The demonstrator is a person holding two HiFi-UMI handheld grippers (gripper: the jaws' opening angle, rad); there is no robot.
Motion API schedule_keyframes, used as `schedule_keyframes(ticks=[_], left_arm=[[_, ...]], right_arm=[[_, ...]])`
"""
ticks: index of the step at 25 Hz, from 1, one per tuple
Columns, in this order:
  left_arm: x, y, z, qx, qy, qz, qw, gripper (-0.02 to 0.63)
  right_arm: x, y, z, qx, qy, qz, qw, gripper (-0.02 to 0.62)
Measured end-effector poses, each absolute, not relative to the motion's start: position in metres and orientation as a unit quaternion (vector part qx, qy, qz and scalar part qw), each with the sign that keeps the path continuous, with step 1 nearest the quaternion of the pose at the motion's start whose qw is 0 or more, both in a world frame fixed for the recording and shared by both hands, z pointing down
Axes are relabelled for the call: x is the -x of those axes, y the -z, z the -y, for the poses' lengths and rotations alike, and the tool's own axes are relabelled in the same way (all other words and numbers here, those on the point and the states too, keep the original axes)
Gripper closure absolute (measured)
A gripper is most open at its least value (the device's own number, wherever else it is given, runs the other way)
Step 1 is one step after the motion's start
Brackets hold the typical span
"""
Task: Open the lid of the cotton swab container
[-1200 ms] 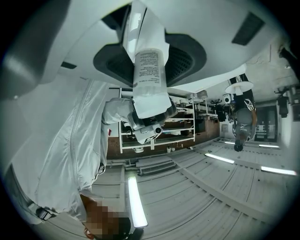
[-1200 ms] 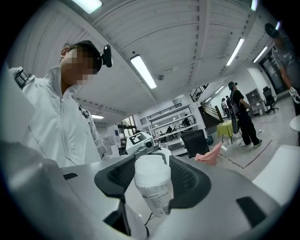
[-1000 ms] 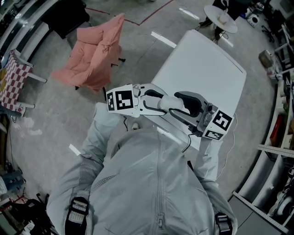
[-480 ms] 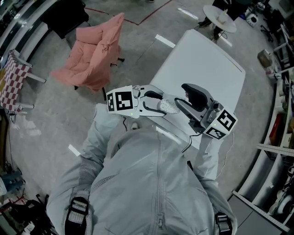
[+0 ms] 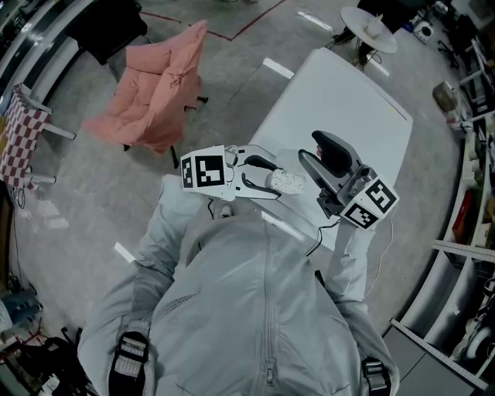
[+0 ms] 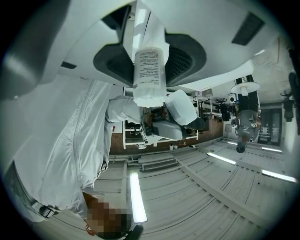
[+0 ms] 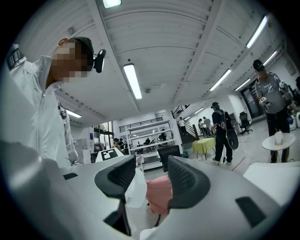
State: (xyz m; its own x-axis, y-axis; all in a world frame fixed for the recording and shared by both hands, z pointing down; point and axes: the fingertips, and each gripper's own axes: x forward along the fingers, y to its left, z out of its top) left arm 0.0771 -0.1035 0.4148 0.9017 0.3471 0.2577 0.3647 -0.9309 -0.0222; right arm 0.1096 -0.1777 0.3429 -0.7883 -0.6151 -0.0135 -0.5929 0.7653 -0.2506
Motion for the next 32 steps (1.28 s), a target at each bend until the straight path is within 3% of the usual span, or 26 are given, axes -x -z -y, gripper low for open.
schedule_keyframes(ticks=[17,32], left_arm=[[-0.080,-0.414,0.093,0.970,0.115,0.214,0.027,0.399],[-0.085,-0.436,0.136,0.985,0.130,0.113,-0.015,0.397]], right_arm=[[-0.120,-0.367,0.185,0.362,0.135,-0.922,0.019,0.365],[-0.143,-0.366,0.190,0.458,0.072,-0.886,-0.023,0.367]])
